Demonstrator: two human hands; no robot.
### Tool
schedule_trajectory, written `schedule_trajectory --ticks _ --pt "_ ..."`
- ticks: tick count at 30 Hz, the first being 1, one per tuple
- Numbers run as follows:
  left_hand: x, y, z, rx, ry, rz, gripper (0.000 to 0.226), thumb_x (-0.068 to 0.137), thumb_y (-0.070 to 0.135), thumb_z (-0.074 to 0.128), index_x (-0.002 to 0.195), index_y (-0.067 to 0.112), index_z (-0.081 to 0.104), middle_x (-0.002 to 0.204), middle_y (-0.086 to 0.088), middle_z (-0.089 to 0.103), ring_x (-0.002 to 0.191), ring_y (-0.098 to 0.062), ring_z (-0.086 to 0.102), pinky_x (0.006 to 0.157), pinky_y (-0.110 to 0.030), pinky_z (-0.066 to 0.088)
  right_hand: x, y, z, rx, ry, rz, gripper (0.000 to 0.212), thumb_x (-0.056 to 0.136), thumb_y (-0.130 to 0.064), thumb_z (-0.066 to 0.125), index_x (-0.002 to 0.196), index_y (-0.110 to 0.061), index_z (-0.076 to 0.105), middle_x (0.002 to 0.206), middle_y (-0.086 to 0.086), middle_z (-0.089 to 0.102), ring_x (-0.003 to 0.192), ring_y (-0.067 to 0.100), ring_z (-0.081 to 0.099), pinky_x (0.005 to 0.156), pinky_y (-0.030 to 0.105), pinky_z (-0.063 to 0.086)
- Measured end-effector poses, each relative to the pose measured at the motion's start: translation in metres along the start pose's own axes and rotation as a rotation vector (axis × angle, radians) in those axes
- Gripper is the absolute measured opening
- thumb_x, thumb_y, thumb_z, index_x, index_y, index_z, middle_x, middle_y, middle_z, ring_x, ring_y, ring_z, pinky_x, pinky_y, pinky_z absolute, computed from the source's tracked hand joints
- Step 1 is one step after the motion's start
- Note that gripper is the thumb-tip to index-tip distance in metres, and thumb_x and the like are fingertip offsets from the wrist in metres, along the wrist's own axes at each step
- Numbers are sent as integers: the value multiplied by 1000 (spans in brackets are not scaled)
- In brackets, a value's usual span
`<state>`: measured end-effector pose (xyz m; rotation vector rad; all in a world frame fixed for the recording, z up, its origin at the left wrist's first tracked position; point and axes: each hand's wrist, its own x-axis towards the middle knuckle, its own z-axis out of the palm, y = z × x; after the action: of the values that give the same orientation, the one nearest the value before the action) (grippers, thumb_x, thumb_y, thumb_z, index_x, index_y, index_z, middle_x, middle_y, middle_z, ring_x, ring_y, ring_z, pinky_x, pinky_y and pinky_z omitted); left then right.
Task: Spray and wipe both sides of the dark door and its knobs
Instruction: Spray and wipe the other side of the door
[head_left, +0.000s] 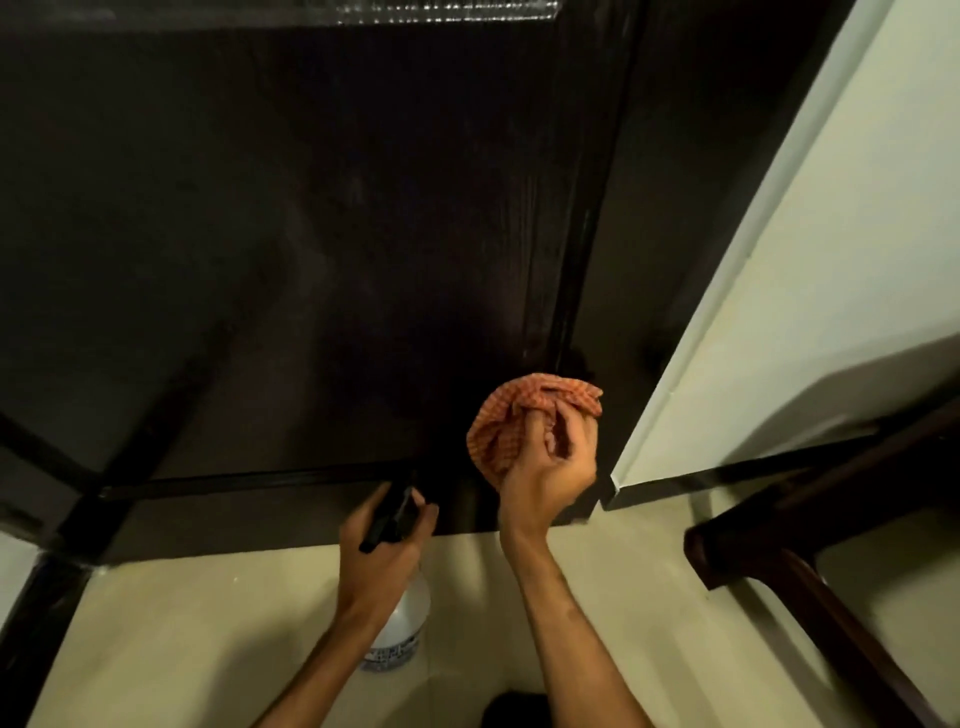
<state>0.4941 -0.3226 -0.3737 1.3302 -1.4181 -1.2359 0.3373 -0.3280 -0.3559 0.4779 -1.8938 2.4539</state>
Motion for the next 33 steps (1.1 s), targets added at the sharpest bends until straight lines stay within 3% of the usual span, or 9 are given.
schedule_trajectory --ticks 2,5,8,14,18,22,26,30,33 --pt "-2 3 7 -24 -2 18 22 87 5 81 83 23 70 60 11 66 48 -1 56 59 -30 48 -9 15 -3 -150 -71 -124 23 93 5 65 112 -5 74 119 9 62 112 17 62 95 23 50" --pt "-7 7 12 -33 -7 34 17 86 4 81 82 17 71 60 7 66 48 -1 55 54 -20 46 -33 46 -15 -283 -102 58 33 95 -9 53 124 -8 68 139 12 57 130 29 56 104 39 48" --pt "-11 12 12 -16 -20 41 20 86 3 81 81 20 72 60 5 66 48 -2 56 53 -20 45 -31 37 -13 -292 -94 153 32 90 -5 50 117 -6 68 126 13 63 120 39 60 102 35 46" --pt "-4 35 13 -37 -20 75 23 86 6 82 80 26 72 67 6 70 58 -5 63 59 -30 50 7 -21 7 -146 -158 -259 26 100 2 59 122 -3 72 127 13 59 117 19 60 96 21 49" --pt "-11 40 17 -87 -20 47 17 85 7 82 83 21 73 75 5 75 68 -8 69 60 -21 52 -23 21 -8 -323 -302 -269 42 98 -4 58 137 -17 62 146 10 45 137 33 45 108 52 46" --pt "-13 57 20 -105 -1 56 21 85 7 82 84 25 71 76 10 75 71 -3 71 58 -20 51 -24 30 -13 -485 -396 -211 73 84 8 66 146 -24 48 152 4 31 142 34 32 107 59 46" --pt "-11 69 12 -71 -41 117 15 85 6 82 82 18 73 78 0 75 76 -15 73 69 -34 55 10 -21 2 -365 -354 -417 38 108 -24 44 140 -11 59 155 19 36 144 43 37 115 56 40" --pt "-11 78 11 -73 -52 121 16 85 7 82 82 20 74 77 2 75 72 -10 71 67 -30 56 45 -67 26 -379 -278 -637 37 101 -9 51 136 -11 64 148 20 45 143 34 37 124 25 21" --pt "-17 81 14 -107 -67 109 17 85 9 83 79 22 74 72 1 73 57 -6 63 55 -21 47 16 -28 -4 -484 -341 -525 42 99 -16 46 138 -11 62 149 20 46 141 34 39 113 44 41"
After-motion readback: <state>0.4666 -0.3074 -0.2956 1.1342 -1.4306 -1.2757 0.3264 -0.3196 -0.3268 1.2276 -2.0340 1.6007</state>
